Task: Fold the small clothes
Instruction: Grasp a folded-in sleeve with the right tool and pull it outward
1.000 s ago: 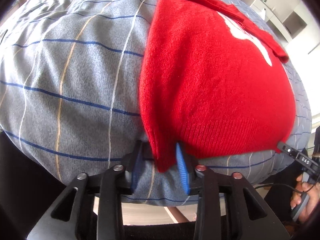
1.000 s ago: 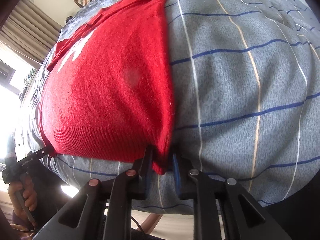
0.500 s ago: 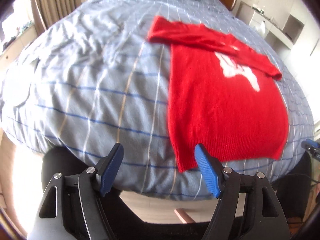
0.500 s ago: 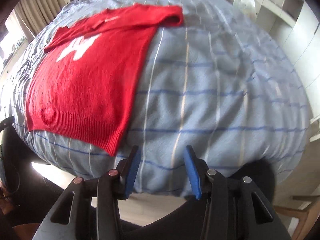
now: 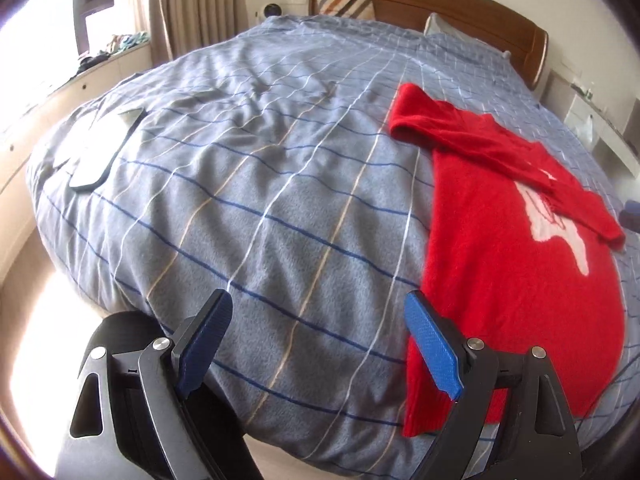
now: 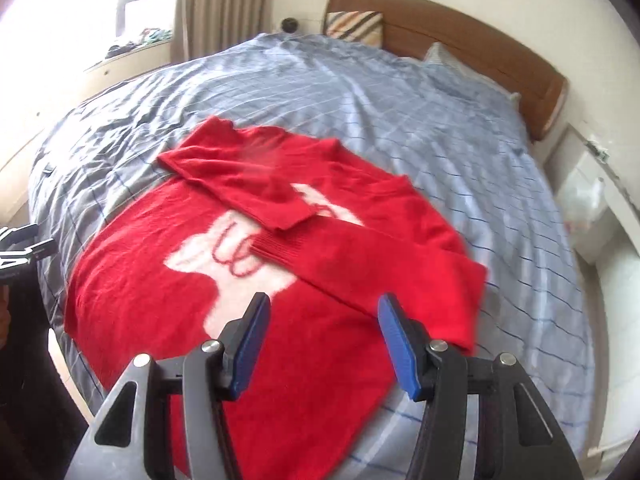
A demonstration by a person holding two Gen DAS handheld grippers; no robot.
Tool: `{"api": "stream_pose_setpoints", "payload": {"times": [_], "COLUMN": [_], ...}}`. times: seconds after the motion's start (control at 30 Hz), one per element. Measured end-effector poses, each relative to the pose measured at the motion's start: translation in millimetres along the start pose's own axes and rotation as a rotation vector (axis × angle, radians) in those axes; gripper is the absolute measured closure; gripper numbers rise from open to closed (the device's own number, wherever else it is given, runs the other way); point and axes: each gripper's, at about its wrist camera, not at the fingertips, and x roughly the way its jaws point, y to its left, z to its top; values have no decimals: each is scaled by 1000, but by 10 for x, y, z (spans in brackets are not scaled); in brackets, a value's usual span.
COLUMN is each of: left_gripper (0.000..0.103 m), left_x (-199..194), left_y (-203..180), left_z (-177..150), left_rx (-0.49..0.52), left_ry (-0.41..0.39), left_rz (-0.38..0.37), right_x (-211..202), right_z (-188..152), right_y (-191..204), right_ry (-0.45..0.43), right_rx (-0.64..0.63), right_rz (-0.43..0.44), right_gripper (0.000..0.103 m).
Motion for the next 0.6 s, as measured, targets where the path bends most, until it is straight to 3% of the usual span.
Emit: {"api": "stream_pose_setpoints", "payload": {"times": [0.23,0.3,0.33,0.43,0.6], "left_gripper": [14,14,14,14,14], "left_x": [104,160,183,193,241], "left_y": [4,-7,-4,40,119], "left_z": [-18,-27,-35,-48,-62], "left_rx": [16,23,24,6,-45], "left_ry": [12,34,46,59,88], "left_rz": [46,55,60,57,46], "right_x": [1078,1237,1235,931,-48], "right_z": [263,254,246,182,-328], "right_y": [347,294,223,-246,-1584], "right_ry": [97,110,105,33,-91], "right_rx": [-61,-22,5,153,463], "right_rz": [108,127,112,79,-113], "right_gripper": [48,74,95,95,95]}}
